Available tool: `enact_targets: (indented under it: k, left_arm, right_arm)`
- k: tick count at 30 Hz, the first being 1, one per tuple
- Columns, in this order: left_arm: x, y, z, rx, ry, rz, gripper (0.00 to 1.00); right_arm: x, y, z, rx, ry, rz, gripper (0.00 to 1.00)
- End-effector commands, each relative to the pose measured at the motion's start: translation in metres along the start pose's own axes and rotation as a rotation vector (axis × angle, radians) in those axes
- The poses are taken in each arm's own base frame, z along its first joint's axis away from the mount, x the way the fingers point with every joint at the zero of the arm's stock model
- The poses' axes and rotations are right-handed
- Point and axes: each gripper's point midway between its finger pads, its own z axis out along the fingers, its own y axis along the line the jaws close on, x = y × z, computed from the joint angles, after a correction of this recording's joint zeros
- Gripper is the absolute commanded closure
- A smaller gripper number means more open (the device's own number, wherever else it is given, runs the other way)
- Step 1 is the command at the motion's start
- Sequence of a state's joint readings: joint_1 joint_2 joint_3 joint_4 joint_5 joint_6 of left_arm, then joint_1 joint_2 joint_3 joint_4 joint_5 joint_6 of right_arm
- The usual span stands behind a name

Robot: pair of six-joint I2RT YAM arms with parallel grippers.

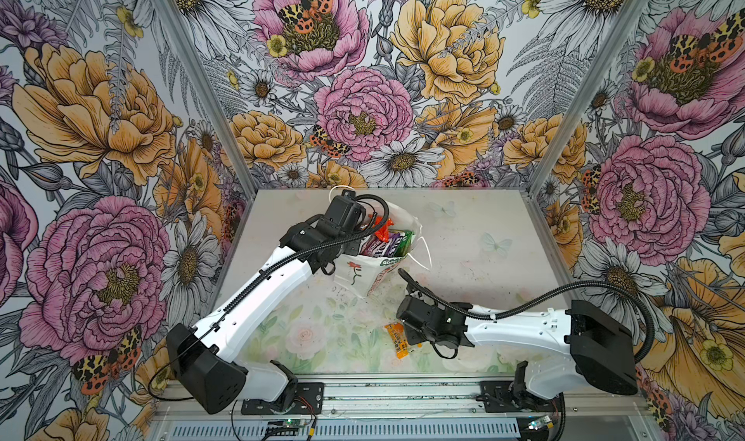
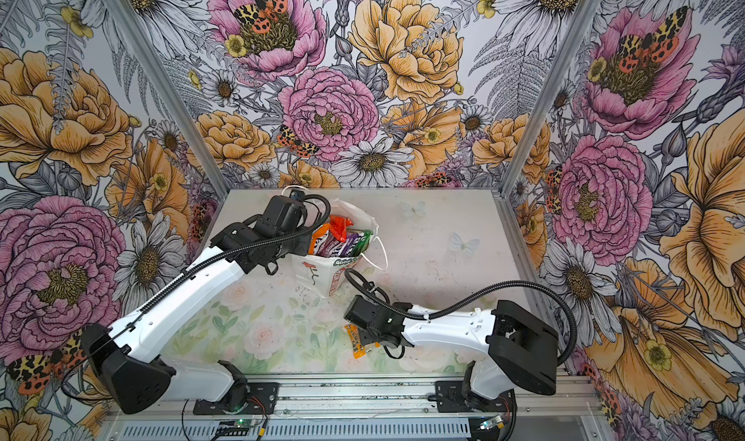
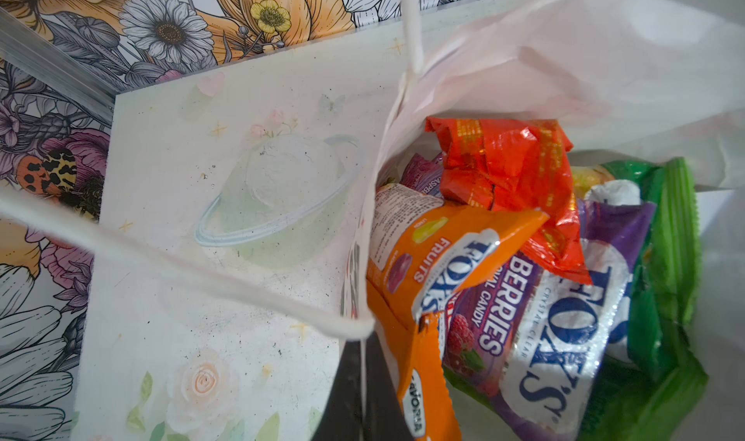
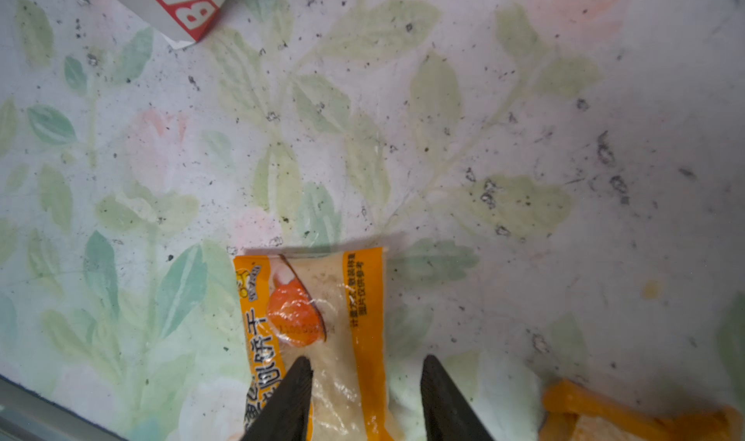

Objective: Place the snacks into the paper bag
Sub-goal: 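Lower the right gripper onto the yellow packet and pinch its edge, then lift the yellow packet and carry it over the paper bag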

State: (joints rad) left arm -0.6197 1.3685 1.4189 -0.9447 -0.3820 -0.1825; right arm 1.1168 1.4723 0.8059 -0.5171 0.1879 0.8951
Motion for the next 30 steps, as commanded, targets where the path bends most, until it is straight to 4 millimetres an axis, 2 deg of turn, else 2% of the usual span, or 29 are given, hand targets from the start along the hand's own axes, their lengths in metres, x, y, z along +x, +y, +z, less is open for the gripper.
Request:
enact_targets:
  k: [1, 10, 14, 18, 27, 30]
  left_arm:
    - [-0.017, 0.004, -0.009, -0.018, -0.077, -0.012, 1.0]
    - [-0.016, 0.003, -0.008, -0.014, -0.073, -0.011, 1.0]
    - [-0.015, 0.004, -0.006, -0.023, -0.068, -0.007, 1.0]
    - [-0.015, 0.004, -0.006, -0.024, -0.067, -0.005, 1.0]
    - [-0.017, 0.004, -0.008, -0.019, -0.073, -0.009, 1.0]
    - [-0.016, 0.005, -0.007, -0.025, -0.071, -0.009, 1.0]
  right_arm:
    - [0.005, 0.004, 0.008, -0.031, 0.036, 0.018, 0.57]
    - [0.014, 0.008, 0.026, -0.036, 0.107, 0.021, 0.74]
    - [0.012, 0.024, 0.027, -0.101, 0.119, -0.017, 0.89]
    - [0.008, 0.027, 0.024, -0.113, 0.105, -0.022, 1.0]
    - [-0.007, 0.017, 0.0, -0.107, -0.012, 0.023, 1.0]
    - [-0.015, 0.024, -0.015, -0.149, -0.067, -0.013, 1.0]
